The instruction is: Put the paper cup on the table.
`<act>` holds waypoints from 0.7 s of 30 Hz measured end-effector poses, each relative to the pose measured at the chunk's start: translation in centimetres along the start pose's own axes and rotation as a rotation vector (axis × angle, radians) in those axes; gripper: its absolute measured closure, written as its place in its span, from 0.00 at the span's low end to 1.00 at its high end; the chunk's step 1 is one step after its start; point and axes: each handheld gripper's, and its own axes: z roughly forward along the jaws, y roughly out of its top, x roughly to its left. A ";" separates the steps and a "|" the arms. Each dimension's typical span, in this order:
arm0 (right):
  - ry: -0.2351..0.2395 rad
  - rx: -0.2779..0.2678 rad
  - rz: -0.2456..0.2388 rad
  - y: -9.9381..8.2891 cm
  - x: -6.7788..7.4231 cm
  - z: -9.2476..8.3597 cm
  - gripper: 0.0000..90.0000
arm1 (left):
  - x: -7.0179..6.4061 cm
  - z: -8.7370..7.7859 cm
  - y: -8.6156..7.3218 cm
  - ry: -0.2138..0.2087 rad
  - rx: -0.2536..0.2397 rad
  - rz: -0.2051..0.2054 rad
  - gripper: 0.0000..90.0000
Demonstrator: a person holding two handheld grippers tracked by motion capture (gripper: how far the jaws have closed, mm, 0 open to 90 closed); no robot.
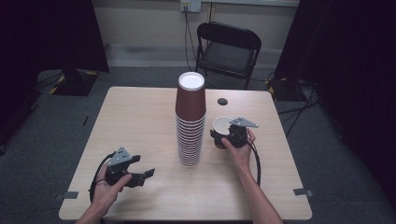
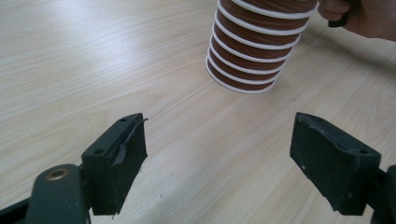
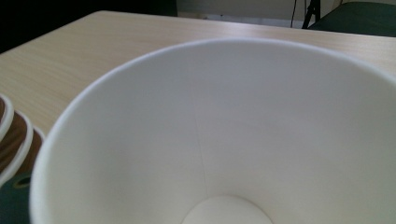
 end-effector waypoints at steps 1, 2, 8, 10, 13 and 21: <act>-0.006 0.011 -0.004 -0.2 0.0 -0.1 0.11 | 0.0 0.0 0.0 0.002 0.002 0.002 0.21; -0.008 0.017 -0.004 -0.3 0.0 -0.2 0.11 | 0.0 0.0 0.0 0.005 0.002 0.003 0.21; -0.017 0.032 -0.007 -1.2 -0.2 -0.9 0.12 | -0.1 0.1 0.0 0.004 0.006 0.002 0.20; -0.025 0.048 -0.014 -1.5 -0.3 -1.0 0.13 | -0.1 0.2 0.0 0.004 0.013 0.005 0.21; -0.032 0.058 -0.015 -1.9 -0.4 -1.2 0.14 | -0.1 0.1 -0.1 0.002 0.012 0.001 0.20; -0.025 0.102 0.025 -2.2 -0.9 -1.8 0.14 | 0.1 0.1 -0.1 0.020 0.010 -0.010 0.21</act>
